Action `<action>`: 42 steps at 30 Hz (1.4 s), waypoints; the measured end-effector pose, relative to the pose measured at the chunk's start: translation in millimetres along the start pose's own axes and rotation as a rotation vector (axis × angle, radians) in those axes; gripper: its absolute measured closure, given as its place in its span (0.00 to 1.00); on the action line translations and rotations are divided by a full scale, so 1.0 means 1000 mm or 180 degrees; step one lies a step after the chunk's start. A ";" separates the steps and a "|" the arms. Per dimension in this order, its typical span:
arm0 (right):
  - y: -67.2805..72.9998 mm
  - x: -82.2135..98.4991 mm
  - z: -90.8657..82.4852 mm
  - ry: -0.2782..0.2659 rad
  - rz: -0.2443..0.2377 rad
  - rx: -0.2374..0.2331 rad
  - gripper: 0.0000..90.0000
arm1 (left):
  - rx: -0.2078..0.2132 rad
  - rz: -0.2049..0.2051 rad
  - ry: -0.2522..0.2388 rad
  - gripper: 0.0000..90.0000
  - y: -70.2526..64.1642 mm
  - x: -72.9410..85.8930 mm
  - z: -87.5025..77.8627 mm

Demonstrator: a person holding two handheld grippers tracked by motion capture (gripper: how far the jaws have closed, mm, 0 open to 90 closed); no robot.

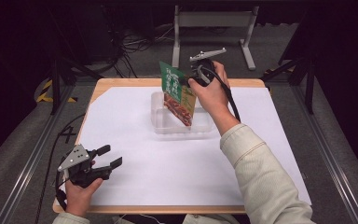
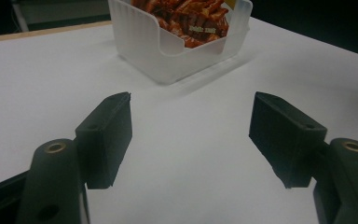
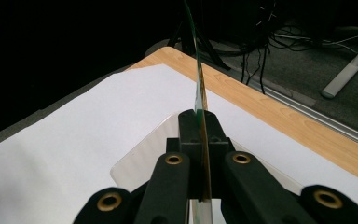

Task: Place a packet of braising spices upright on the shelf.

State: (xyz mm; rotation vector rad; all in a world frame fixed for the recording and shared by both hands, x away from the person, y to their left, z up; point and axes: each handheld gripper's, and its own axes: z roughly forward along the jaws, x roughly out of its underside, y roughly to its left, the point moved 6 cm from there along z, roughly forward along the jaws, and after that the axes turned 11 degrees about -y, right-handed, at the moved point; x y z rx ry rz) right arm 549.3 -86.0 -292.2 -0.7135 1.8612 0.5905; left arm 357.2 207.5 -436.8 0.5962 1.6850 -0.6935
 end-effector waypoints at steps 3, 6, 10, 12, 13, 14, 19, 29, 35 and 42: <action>-0.001 0.001 0.001 0.0007 0.0023 0.0007 1.00 | 0.0000 0.0006 -0.0004 0.34 0.000 0.000 0.000; -0.002 0.003 0.002 0.0007 0.0053 0.0000 1.00 | 0.0002 0.0006 -0.0008 0.34 0.000 0.000 0.000; -0.004 0.005 0.003 0.0013 0.0086 0.0009 1.00 | 0.0002 0.0012 -0.0008 0.34 0.000 0.000 0.000; -0.004 0.006 0.003 0.0024 0.0094 0.0006 1.00 | 0.0003 0.0004 -0.0009 0.34 0.000 -0.001 0.000; -0.004 0.006 0.003 0.0032 0.0098 0.0007 1.00 | 0.0003 0.0006 -0.0007 0.34 0.000 -0.001 0.000; -0.004 0.007 0.004 0.0040 0.0087 0.0010 1.00 | 0.0003 0.0006 -0.0007 0.34 0.000 0.000 0.000; -0.005 0.011 0.006 0.0077 0.0092 0.0025 1.00 | 0.0005 0.0010 -0.0007 0.34 0.000 -0.001 0.000; -0.007 0.011 0.007 0.0053 0.0126 0.0032 1.00 | 0.0005 0.0009 -0.0011 0.34 0.000 -0.001 0.000; -0.008 0.010 0.008 -0.0022 0.0181 0.0015 0.90 | 0.0009 0.0010 -0.0003 0.34 0.000 -0.001 0.001; -0.010 0.008 0.006 -0.0169 0.0159 0.0050 0.65 | 0.0015 0.0013 0.0002 0.34 -0.001 -0.001 0.002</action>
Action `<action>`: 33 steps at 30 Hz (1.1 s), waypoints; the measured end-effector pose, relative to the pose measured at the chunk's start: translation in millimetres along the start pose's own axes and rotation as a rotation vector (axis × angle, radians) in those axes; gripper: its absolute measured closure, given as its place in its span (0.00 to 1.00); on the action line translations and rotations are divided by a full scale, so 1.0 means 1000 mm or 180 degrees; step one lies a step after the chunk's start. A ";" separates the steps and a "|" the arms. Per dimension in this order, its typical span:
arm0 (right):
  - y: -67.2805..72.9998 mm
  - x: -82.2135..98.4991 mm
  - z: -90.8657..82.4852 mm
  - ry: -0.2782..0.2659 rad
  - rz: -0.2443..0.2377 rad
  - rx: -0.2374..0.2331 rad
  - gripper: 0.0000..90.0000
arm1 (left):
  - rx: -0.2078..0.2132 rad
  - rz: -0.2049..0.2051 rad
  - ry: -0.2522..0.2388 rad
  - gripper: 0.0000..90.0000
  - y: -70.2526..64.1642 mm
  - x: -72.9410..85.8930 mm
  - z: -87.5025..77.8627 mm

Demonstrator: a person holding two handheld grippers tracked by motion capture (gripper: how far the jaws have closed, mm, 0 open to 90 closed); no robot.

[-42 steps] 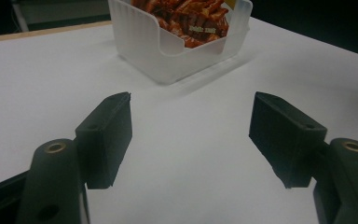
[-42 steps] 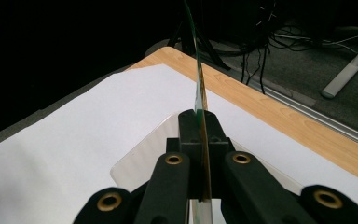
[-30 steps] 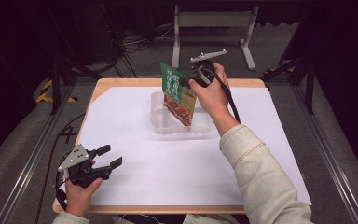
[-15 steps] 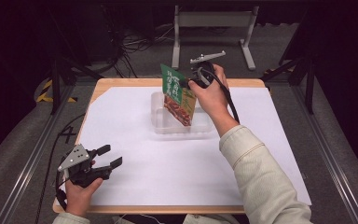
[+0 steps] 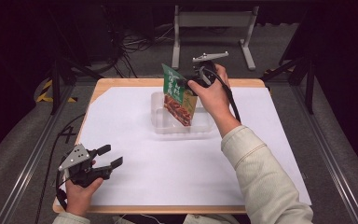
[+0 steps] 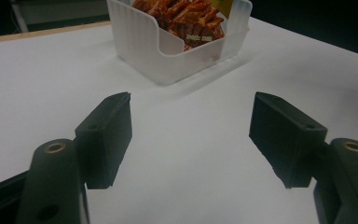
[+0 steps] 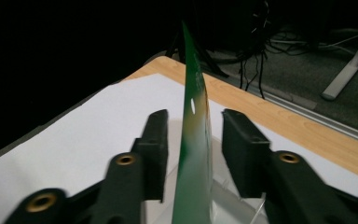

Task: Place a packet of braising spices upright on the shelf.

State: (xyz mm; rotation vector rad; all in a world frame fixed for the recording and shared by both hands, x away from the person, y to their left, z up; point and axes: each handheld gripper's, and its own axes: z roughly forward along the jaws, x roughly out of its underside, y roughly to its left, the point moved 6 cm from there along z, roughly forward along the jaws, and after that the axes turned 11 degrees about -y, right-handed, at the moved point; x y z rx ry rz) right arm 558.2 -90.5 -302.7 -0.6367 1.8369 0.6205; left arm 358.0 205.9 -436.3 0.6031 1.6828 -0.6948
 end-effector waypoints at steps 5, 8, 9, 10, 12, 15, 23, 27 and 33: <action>0.001 -0.005 -0.004 -0.0165 -0.0148 0.0052 0.45 | 0.0008 0.0000 0.0002 0.34 0.000 0.000 0.002; 0.000 -0.009 -0.011 -0.0248 -0.0195 0.0034 0.41 | 0.0014 0.0010 0.0009 0.34 0.000 0.000 0.003; 0.000 -0.010 -0.014 -0.0280 -0.0209 0.0032 0.40 | 0.0012 0.0021 -0.0002 0.34 0.000 -0.001 0.004; 0.001 -0.011 -0.017 -0.0317 -0.0219 0.0024 0.40 | 0.0013 0.0009 -0.0007 0.34 0.000 -0.001 0.004; 0.003 -0.014 -0.024 -0.0402 -0.0243 -0.0026 0.38 | 0.0029 0.0001 0.0000 0.34 0.000 -0.001 0.005; 0.008 -0.019 -0.036 -0.0513 -0.0309 -0.0108 0.37 | 0.0038 0.0009 0.0007 0.34 0.000 -0.001 0.007; 0.017 -0.021 -0.080 -0.0787 -0.0385 -0.0299 0.37 | 0.0060 0.0016 -0.0007 0.34 0.001 -0.003 0.011; 0.016 -0.019 -0.102 -0.0894 -0.0332 -0.0374 0.37 | 0.0074 -0.0003 -0.0003 0.34 0.001 -0.003 0.013; 0.014 -0.015 -0.130 -0.0967 -0.0357 -0.0412 0.37 | 0.0073 -0.0010 -0.0006 0.34 0.001 -0.004 0.014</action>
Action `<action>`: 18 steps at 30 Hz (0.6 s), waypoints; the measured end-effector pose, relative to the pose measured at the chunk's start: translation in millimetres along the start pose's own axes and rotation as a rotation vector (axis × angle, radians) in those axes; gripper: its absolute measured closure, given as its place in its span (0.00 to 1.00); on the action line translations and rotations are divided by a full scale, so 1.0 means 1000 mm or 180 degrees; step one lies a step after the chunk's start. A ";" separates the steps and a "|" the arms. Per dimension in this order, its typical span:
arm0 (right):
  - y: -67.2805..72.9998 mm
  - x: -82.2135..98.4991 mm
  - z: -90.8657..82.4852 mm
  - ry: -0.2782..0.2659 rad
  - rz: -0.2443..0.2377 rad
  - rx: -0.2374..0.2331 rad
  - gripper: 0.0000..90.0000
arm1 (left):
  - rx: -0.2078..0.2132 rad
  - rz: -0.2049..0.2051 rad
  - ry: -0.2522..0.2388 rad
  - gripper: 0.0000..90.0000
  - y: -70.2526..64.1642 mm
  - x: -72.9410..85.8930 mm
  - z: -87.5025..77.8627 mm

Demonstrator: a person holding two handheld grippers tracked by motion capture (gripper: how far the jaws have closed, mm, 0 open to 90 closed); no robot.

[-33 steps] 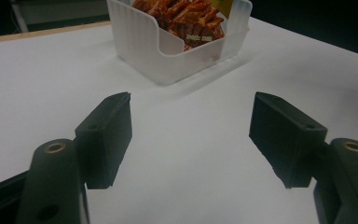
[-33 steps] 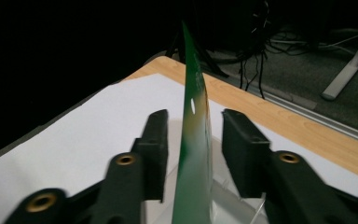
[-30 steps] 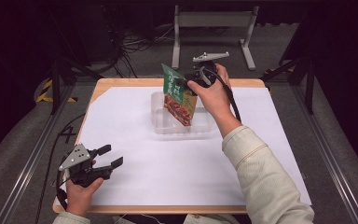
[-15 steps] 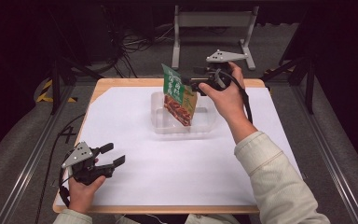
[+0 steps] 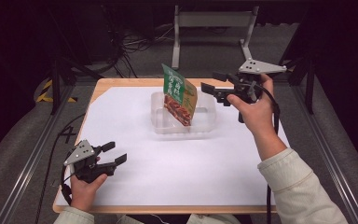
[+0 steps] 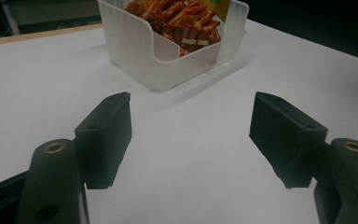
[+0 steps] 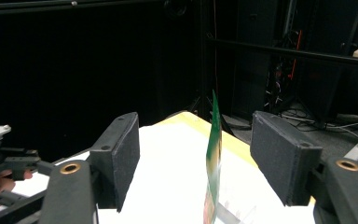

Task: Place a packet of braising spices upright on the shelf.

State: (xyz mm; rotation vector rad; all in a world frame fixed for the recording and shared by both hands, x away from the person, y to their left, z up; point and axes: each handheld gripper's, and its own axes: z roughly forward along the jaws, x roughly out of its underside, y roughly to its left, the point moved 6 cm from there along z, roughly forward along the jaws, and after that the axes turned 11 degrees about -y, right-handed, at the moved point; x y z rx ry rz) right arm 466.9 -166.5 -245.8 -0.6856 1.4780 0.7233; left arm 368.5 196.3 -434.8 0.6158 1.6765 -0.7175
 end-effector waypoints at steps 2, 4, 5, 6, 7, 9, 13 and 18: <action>0.000 -0.001 -0.005 -0.0006 -0.0015 -0.0002 0.36 | -0.0001 -0.0005 0.0001 0.34 0.000 0.000 0.000; 0.001 -0.001 -0.013 -0.0010 -0.0033 -0.0010 0.36 | -0.0001 -0.0005 0.0000 0.34 0.000 0.000 -0.001; 0.001 0.000 -0.018 -0.0005 -0.0048 -0.0011 0.36 | -0.0004 -0.0004 -0.0010 0.34 0.001 0.000 -0.001; 0.001 0.001 -0.023 -0.0009 -0.0050 -0.0005 0.36 | -0.0005 -0.0005 -0.0011 0.34 0.001 0.000 -0.001; 0.000 0.002 -0.028 -0.0013 -0.0060 0.0000 0.35 | -0.0005 -0.0004 -0.0018 0.34 0.001 -0.001 -0.001; -0.001 0.004 -0.037 -0.0016 -0.0061 0.0016 0.35 | -0.0005 -0.0001 -0.0020 0.33 0.001 -0.001 -0.001; -0.001 0.010 -0.055 -0.0031 -0.0100 0.0035 0.34 | 0.0007 0.0007 -0.0010 0.33 0.000 -0.002 -0.001; 0.001 0.015 -0.074 -0.0031 -0.0148 0.0025 0.32 | 0.0035 0.0057 -0.0018 0.33 0.000 -0.004 -0.001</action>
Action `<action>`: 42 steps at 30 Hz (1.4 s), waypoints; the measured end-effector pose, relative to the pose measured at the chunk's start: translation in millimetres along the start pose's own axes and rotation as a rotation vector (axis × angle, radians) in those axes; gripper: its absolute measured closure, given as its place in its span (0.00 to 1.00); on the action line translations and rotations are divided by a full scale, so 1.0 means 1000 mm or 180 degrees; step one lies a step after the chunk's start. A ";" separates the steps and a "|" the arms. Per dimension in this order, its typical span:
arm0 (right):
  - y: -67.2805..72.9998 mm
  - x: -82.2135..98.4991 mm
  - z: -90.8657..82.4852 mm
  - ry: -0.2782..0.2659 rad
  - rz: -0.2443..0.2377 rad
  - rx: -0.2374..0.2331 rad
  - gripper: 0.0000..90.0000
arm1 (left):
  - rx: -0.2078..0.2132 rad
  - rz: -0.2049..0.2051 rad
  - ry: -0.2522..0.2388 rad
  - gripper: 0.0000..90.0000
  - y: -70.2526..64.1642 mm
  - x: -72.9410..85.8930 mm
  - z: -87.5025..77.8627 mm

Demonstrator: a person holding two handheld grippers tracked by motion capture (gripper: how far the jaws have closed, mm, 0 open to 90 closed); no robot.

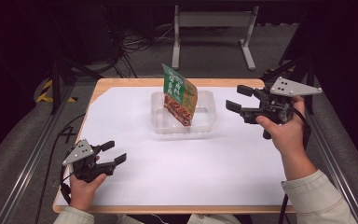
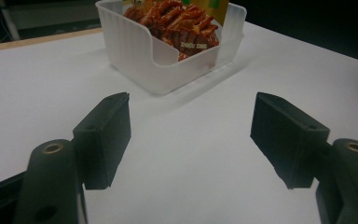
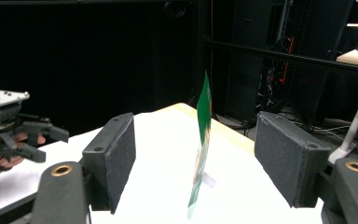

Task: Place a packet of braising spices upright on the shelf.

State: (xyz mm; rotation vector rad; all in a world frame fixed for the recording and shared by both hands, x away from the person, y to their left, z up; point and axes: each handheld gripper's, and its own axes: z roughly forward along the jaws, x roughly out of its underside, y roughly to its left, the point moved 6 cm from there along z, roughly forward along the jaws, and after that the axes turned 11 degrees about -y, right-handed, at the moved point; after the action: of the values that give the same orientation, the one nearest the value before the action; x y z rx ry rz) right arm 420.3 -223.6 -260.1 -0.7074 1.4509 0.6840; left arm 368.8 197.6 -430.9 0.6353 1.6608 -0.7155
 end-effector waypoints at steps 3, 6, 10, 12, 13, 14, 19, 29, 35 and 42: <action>0.001 0.005 -0.010 -0.0014 -0.0017 -0.0011 0.30 | 0.0012 -0.0012 0.0000 0.32 0.000 0.000 0.000; 0.002 0.012 -0.016 0.0011 -0.0025 -0.0004 0.30 | 0.0011 0.0000 0.0001 0.32 -0.001 0.000 0.000; 0.003 0.028 -0.026 0.0027 -0.0029 0.0064 0.30 | -0.0002 0.0014 0.0008 0.32 -0.001 0.000 -0.001; 0.004 0.037 -0.030 0.0031 -0.0022 0.0088 0.30 | -0.0005 0.0016 0.0004 0.32 -0.001 0.000 -0.001; 0.004 0.041 -0.032 0.0031 -0.0007 0.0101 0.30 | -0.0010 0.0018 0.0005 0.32 -0.001 0.000 -0.001; 0.004 0.044 -0.034 0.0023 -0.0003 0.0111 0.30 | -0.0011 0.0022 0.0005 0.32 -0.001 0.000 -0.001; 0.003 0.067 -0.042 0.0030 0.0044 0.0140 0.30 | -0.0013 0.0035 0.0029 0.32 -0.002 0.000 -0.001; 0.000 0.114 -0.046 0.0205 0.0106 0.0239 0.30 | -0.0092 0.0053 0.0011 0.30 -0.002 0.000 -0.003; 0.006 0.130 -0.047 0.0235 -0.0004 0.0246 0.30 | -0.0057 0.0068 0.0045 0.30 -0.003 0.001 -0.004; 0.008 0.156 -0.051 0.0416 0.0012 0.0282 0.30 | -0.0046 0.0048 0.0054 0.30 -0.003 0.002 -0.003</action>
State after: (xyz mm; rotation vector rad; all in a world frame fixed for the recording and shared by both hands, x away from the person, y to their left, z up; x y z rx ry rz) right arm 384.0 -259.8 -416.0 -0.6910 1.5928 0.5816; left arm 364.6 198.0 -432.5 0.6446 1.6738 -0.6882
